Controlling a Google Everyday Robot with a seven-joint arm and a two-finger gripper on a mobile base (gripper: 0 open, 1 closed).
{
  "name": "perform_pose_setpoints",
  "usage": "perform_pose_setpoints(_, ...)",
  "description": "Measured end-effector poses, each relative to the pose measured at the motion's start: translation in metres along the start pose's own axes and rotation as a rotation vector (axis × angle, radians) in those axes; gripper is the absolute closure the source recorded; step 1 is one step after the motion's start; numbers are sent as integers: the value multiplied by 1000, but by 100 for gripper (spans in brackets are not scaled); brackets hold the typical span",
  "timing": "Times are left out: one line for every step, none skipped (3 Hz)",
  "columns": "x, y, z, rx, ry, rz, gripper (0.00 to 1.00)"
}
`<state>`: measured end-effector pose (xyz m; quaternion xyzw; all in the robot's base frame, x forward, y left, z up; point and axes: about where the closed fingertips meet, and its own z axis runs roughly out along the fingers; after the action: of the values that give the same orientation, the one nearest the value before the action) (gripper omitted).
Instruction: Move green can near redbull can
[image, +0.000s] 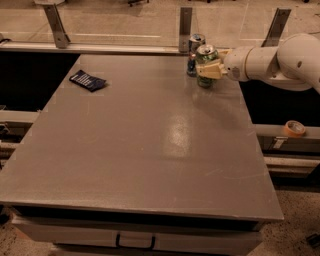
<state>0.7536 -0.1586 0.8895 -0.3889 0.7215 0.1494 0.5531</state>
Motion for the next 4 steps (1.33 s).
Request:
perform_pose_setpoints(7, -4, -1, 16, -8, 23, 14)
perform_pose_setpoints(9, -2, -1, 15, -21, 37, 0)
perform_pose_setpoints(-2, -9, -28, 51, -45, 8, 0)
perform_pose_setpoints(-32, -18, -90, 124, -63, -95, 0)
